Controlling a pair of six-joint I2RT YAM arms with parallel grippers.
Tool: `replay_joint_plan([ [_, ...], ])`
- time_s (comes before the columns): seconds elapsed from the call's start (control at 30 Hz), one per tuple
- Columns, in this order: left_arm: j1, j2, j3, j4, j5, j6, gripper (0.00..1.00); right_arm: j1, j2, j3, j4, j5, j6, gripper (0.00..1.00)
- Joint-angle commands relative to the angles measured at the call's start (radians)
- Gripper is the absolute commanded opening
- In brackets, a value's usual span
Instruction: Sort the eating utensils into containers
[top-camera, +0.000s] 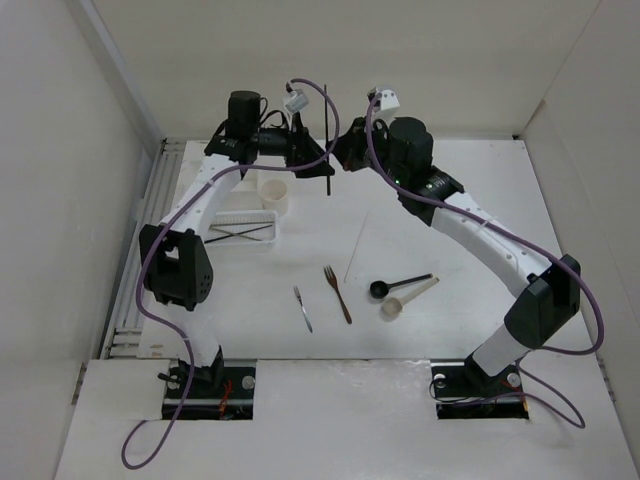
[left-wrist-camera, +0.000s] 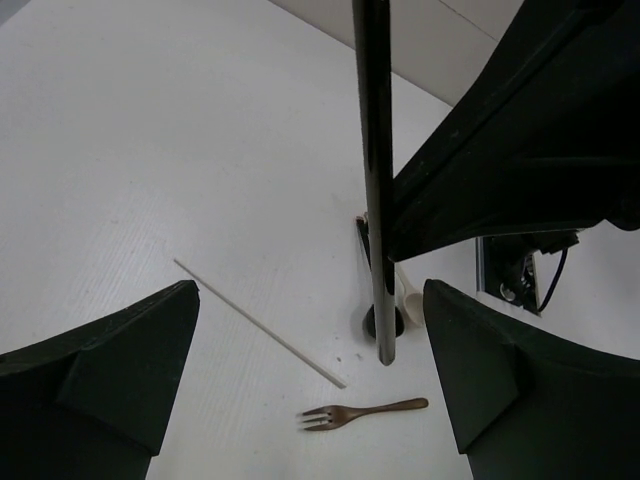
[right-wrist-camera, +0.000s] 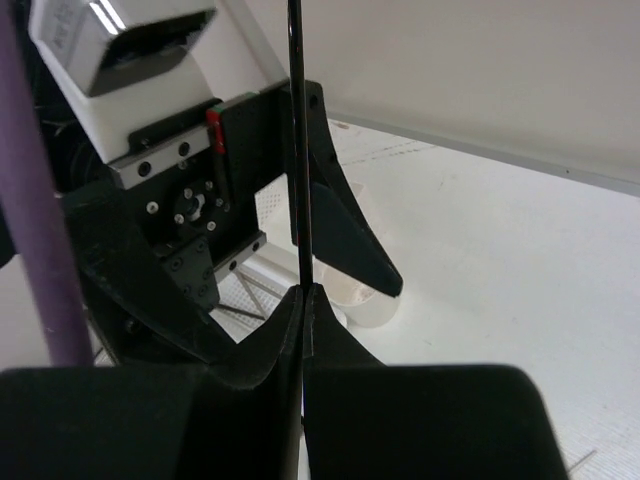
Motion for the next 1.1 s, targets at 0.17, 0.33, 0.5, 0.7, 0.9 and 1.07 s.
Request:
replay_joint_plan([
  [0.17, -0.018, -0.007, -0.017, 0.108, -0.008, -0.081, 0.45, 0.013, -0.024, 0.002, 0.085, -0.025, 0.02, 0.0],
  [0.33, -0.018, -0.007, -0.008, 0.12, -0.017, -0.135, 0.0, 0.013, -0.005, -0.009, 0.085, -0.037, 0.03, 0.0],
  [0.5, 0.021, -0.007, 0.001, 0.059, -0.078, -0.108, 0.0, 0.013, -0.005, -0.041, 0.085, -0.026, 0.03, 0.0],
  [0.7, 0.101, -0.045, 0.018, -0.329, -0.479, 0.483, 0.0, -0.053, -0.089, -0.128, 0.085, -0.026, 0.05, 0.11],
  [0.9, 0.268, -0.22, -0.262, -0.339, -0.652, 0.961, 0.0, -0.084, -0.224, -0.213, 0.085, 0.033, 0.013, 0.13],
  [1.07, 0.371, -0.303, -0.502, -0.31, -0.727, 1.383, 0.0, -0.093, -0.252, -0.237, 0.064, 0.043, -0.016, 0.13],
])
